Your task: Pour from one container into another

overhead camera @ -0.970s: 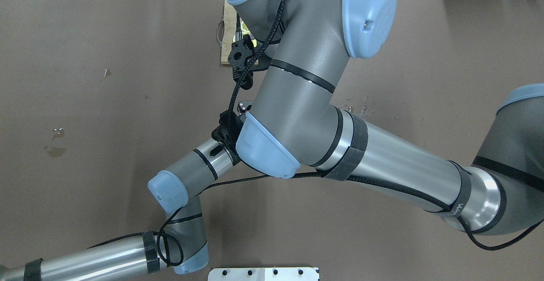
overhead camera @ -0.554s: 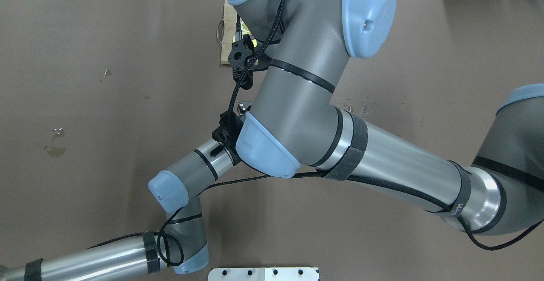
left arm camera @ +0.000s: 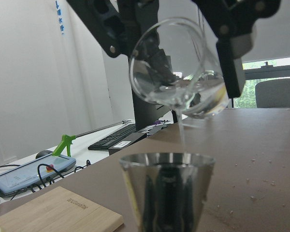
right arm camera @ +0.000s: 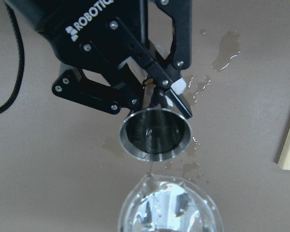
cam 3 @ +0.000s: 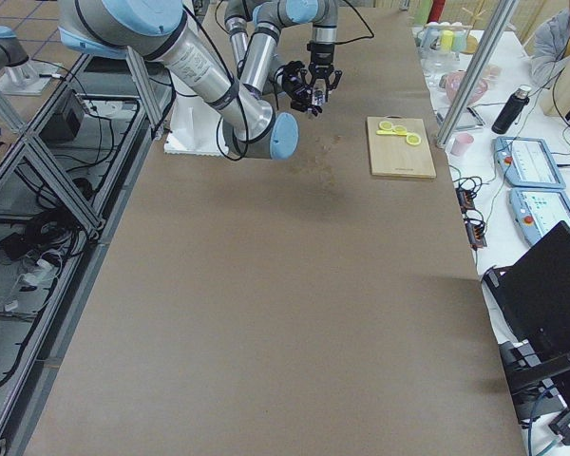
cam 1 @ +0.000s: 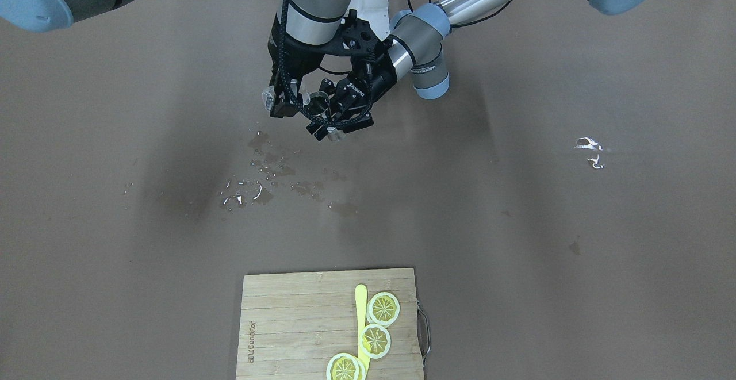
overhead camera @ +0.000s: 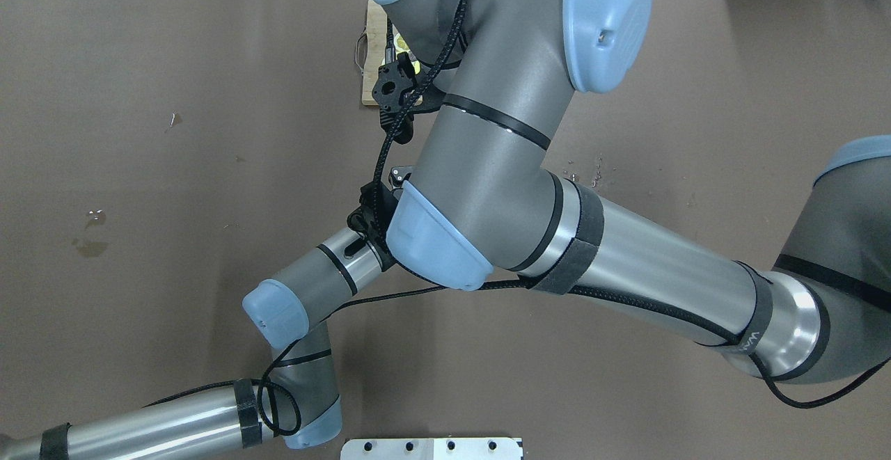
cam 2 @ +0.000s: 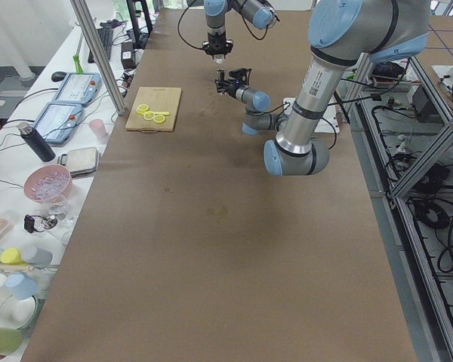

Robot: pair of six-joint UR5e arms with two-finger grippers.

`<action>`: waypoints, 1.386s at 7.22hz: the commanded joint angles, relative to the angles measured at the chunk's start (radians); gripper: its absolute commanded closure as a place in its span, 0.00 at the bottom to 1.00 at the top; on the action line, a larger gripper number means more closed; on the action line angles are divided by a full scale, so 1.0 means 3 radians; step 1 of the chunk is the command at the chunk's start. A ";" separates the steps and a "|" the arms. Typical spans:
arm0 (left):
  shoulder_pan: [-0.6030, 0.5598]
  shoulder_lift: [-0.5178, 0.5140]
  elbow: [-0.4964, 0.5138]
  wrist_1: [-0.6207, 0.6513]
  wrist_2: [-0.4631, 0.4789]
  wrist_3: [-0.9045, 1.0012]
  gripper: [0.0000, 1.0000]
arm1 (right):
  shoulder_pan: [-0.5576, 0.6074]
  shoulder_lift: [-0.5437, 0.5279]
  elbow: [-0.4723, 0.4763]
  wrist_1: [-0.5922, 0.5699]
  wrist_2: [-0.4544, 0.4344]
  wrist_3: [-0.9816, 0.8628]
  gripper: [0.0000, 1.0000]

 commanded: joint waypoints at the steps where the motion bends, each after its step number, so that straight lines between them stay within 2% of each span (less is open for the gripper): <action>1: 0.0000 0.0000 0.0001 0.0000 0.0000 0.0000 1.00 | 0.0009 0.0025 0.0039 0.0016 0.0039 0.0009 1.00; 6: 0.0000 0.0005 -0.0020 -0.0005 0.0000 0.0000 1.00 | 0.0151 -0.0021 0.0202 0.0052 0.0147 -0.0001 1.00; 7: 0.0000 0.0005 -0.0020 -0.0005 0.0000 0.0000 1.00 | 0.0263 -0.0117 0.0283 0.0194 0.0218 -0.0006 1.00; 9: 0.0000 0.0010 -0.0020 -0.0005 0.0000 0.0005 1.00 | 0.0402 -0.0367 0.0599 0.0226 0.0300 -0.0016 1.00; 10: -0.0010 0.0030 -0.0025 -0.0005 0.0005 0.0005 1.00 | 0.0504 -0.0556 0.0728 0.0428 0.0412 -0.0021 1.00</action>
